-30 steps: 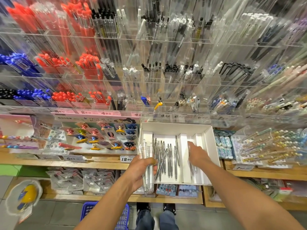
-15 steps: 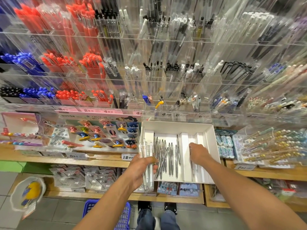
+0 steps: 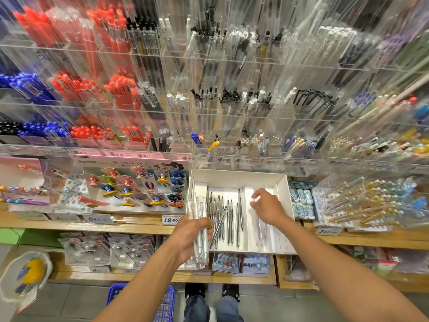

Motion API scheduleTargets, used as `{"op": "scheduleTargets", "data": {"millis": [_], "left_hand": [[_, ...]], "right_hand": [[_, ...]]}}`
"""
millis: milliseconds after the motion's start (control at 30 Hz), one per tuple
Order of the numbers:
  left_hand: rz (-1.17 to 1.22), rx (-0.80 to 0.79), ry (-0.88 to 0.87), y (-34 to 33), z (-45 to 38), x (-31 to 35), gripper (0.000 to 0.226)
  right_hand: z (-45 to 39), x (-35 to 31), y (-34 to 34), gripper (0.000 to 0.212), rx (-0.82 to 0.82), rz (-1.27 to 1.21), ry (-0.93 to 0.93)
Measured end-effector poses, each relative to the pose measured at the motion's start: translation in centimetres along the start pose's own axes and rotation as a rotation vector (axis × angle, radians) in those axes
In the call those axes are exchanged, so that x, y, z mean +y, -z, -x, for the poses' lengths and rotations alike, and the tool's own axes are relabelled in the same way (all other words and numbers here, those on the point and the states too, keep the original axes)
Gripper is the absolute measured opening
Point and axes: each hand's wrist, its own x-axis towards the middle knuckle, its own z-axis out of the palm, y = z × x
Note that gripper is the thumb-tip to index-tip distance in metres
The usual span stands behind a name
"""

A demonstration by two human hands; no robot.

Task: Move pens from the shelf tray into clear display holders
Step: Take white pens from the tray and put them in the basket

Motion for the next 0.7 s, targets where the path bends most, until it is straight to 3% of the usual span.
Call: {"op": "scheduleTargets", "data": {"millis": [67,167,233,333,467,533,600,700], "left_hand": [[-0.019,-0.02,-0.026,-0.2,0.1,0.2,0.078],[-0.044,-0.048,-0.055,-0.8,0.2,0.4,0.107],[-0.031,-0.094,-0.069,-1.2,0.4,0.5,0.098],[-0.065,-0.192,-0.11,-1.7,0.8,0.8,0.056],[-0.016,-0.245,-0.075,-1.8,0.6,0.8,0.046],[-0.078,-0.207,-0.065,-1.6,0.6,0.7,0.059],[-0.11,-0.157,-0.052,-1.4,0.7,0.6,0.096],[-0.103,-0.156,-0.036,-0.9,0.3,0.4,0.126]], "right_hand": [[1.0,-1.8,1.2,0.009,-0.033,-0.209,0.084],[2.8,-5.0,2.3,0.011,-0.208,-0.524,0.167],[3.7,-6.8,2.3,0.013,-0.303,-0.632,0.208],[4.5,-8.8,1.7,0.017,-0.35,-0.676,0.242],[4.7,-9.3,0.1,0.019,-0.288,-0.81,0.225],[4.3,-8.6,-0.2,0.021,-0.278,-0.811,0.228],[3.0,-7.0,-0.2,0.018,-0.199,-0.734,0.158],[0.3,-3.1,0.1,0.026,0.031,-0.397,-0.067]]}}
